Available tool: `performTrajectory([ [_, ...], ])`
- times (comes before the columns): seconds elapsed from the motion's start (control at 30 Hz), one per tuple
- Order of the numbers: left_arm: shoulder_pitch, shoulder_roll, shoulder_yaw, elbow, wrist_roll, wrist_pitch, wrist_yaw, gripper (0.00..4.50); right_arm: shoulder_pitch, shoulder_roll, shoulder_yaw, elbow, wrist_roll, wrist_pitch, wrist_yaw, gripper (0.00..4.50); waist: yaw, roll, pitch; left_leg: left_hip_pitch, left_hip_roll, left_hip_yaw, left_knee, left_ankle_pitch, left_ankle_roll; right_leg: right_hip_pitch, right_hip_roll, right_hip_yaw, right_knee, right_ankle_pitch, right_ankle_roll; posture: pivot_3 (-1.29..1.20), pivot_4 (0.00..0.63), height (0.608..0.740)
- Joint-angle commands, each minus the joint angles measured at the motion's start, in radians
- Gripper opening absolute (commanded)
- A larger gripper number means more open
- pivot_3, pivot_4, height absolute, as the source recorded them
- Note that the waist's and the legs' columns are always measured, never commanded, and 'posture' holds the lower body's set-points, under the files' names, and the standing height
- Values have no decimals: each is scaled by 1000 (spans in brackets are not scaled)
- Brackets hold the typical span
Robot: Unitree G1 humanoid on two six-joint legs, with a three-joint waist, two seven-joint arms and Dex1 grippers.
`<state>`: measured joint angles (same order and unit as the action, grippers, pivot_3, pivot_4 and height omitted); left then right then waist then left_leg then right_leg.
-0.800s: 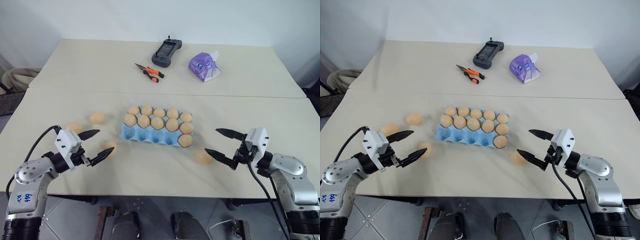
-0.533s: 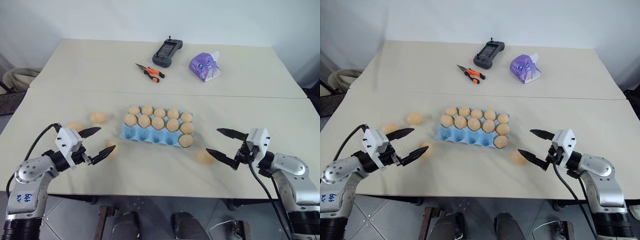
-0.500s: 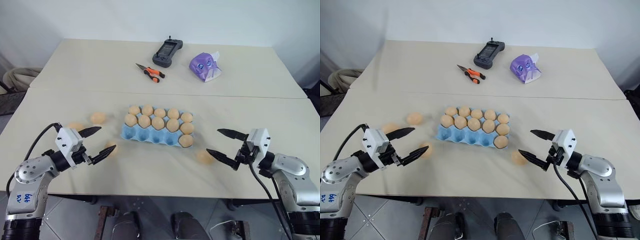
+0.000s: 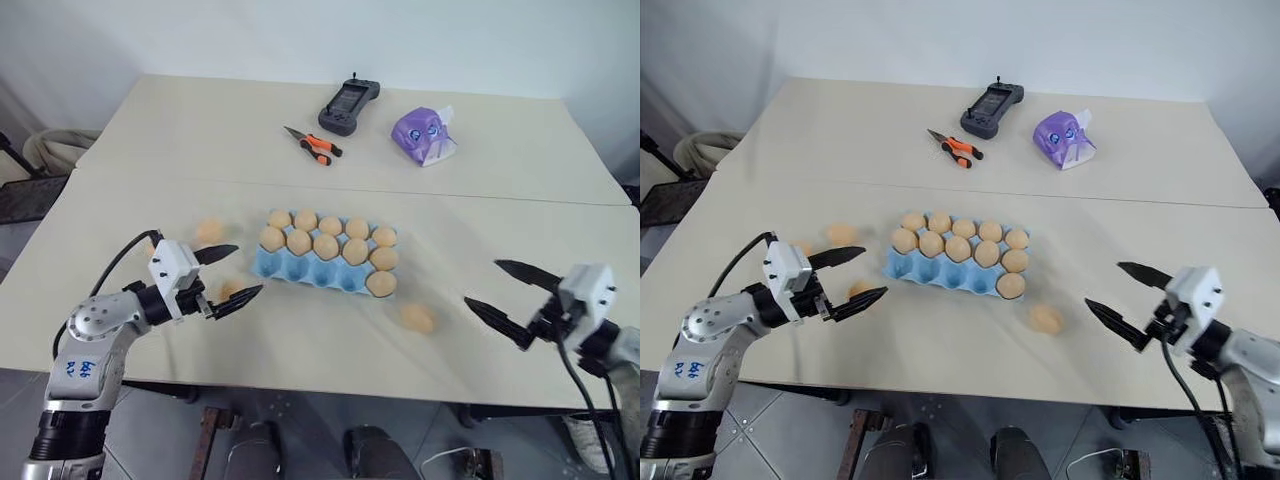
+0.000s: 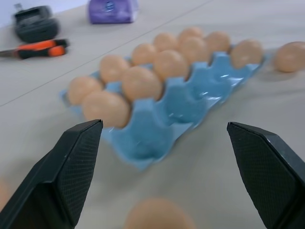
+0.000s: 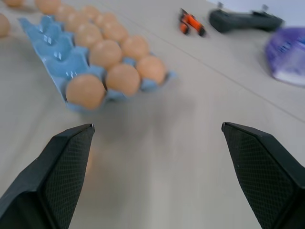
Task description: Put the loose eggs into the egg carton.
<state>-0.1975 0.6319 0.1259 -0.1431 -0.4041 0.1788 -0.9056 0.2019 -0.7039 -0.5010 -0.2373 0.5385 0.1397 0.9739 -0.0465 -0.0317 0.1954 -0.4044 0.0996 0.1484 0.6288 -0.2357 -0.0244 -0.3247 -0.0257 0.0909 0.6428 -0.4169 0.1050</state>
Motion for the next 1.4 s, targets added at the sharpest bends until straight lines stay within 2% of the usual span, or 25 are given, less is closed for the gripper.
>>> performTrajectory([
  [0.03,-20,-10,-39,-8,-7,-17,-44,4417,101,-4,-119,-58,27,-3,4,4500,-3,0,0,0,0,0,0,0,0,1,0,0,0,0,0,0,150,740],
  [0.23,-32,-25,-97,-6,3,-28,-83,4417,309,38,-195,-78,10,-51,36,4500,-10,0,0,2,0,0,0,0,0,1,0,1,1,0,0,0,150,740],
  [0.37,-23,-26,-103,-20,-7,-25,-94,4417,395,58,-222,-102,15,-66,46,4500,-11,1,-1,2,0,0,0,0,0,1,0,1,1,0,0,0,150,740],
  [0.57,-14,-23,-77,-35,-41,-12,-107,4417,463,63,-263,-161,50,-54,53,4500,-8,1,-1,2,0,-1,-1,-1,0,2,-2,1,1,0,0,0,150,740],
  [0.7,-20,-19,-58,-16,-41,-18,-102,4417,436,5,-197,-248,86,38,52,4500,-11,2,-1,2,0,-1,-1,-1,0,2,-2,1,1,0,0,0,150,740],
  [0.87,-3,-16,-43,-30,-58,-11,-111,4417,270,-89,-27,-287,86,253,-52,4500,-11,1,-2,2,2,-2,0,0,0,2,-3,1,1,1,-1,0,150,740],
  [0.93,2,-13,-40,-34,-59,-15,-116,4417,186,-98,38,-274,86,294,-71,4500,-9,1,-2,2,1,-2,0,0,0,1,-3,2,1,1,-1,0,150,740],
  [1.03,14,6,-31,-49,-76,1,-138,4417,13,-104,200,-217,55,367,-86,4500,-10,1,-2,1,2,-2,0,0,0,1,-2,1,1,1,-1,0,150,740],
  [1.2,24,15,-26,-48,-67,-13,-140,4417,-150,-86,378,-116,-37,400,-107,4500,-8,1,-2,0,1,-1,1,0,0,0,-1,1,1,1,0,0,150,740],
  [1.4,36,12,-22,-72,-69,-10,-124,4417,-281,4,480,14,-114,338,-128,4500,-9,1,-2,0,0,0,1,-1,1,0,0,1,1,1,0,0,150,740],
])
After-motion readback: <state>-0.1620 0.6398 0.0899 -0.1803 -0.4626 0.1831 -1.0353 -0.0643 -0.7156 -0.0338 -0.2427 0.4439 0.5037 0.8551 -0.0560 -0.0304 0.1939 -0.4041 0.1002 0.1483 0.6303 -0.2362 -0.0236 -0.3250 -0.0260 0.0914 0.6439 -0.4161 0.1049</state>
